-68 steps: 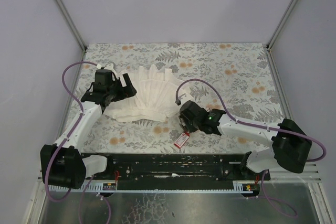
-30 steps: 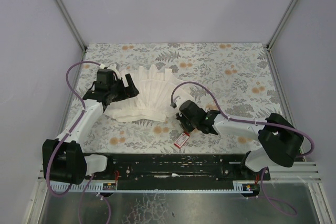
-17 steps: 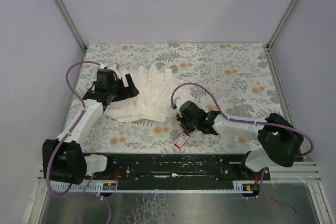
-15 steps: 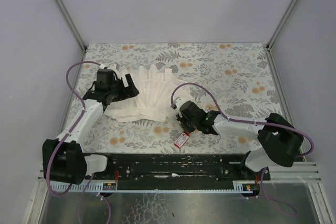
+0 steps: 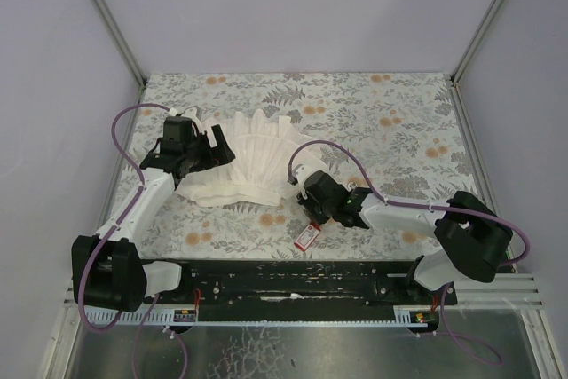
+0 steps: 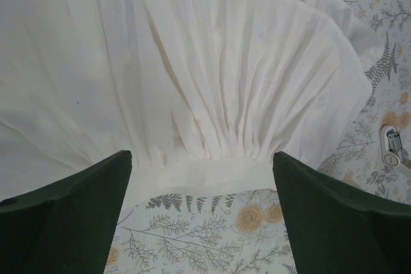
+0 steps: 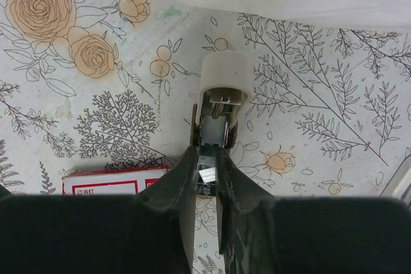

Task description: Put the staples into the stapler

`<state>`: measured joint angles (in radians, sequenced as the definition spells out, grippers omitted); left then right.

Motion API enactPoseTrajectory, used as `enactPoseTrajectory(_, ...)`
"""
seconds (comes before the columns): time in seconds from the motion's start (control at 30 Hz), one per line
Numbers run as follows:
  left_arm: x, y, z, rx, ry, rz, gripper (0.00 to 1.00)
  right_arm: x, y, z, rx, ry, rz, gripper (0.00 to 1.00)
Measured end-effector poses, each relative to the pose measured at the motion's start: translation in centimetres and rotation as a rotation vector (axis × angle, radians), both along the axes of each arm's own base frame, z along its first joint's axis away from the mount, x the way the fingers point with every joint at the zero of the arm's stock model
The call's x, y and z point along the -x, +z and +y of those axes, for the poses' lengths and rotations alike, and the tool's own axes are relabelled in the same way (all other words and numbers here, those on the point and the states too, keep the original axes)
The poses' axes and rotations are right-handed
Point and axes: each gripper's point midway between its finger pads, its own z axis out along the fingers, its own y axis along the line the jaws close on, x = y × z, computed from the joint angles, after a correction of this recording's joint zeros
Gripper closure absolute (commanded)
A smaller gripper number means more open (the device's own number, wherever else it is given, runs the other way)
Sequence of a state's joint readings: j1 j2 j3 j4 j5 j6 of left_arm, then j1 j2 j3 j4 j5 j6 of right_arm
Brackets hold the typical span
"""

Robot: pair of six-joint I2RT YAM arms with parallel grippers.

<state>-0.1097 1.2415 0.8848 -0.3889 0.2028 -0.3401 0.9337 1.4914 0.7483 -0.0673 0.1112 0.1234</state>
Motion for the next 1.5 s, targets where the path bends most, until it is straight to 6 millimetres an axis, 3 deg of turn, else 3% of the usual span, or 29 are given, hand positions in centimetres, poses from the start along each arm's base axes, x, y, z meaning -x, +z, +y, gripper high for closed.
enactPoseTrajectory(0.7,0.0,0.0,0.0,0.0,-0.001,0.0,0.11,0.2,-0.4,-0.4,0.019,-0.012,0.016,0.84)
enactPoseTrajectory(1.0,0.0,0.0,-0.1,0.002,-0.004,0.001,0.11,-0.2,1.2,-0.6,0.004,-0.042,-0.003,0.85)
enactPoseTrajectory(1.5,0.1,0.0,-0.3,0.012,-0.015,0.002,0.11,0.2,1.7,-0.9,-0.016,-0.057,0.018,0.85)
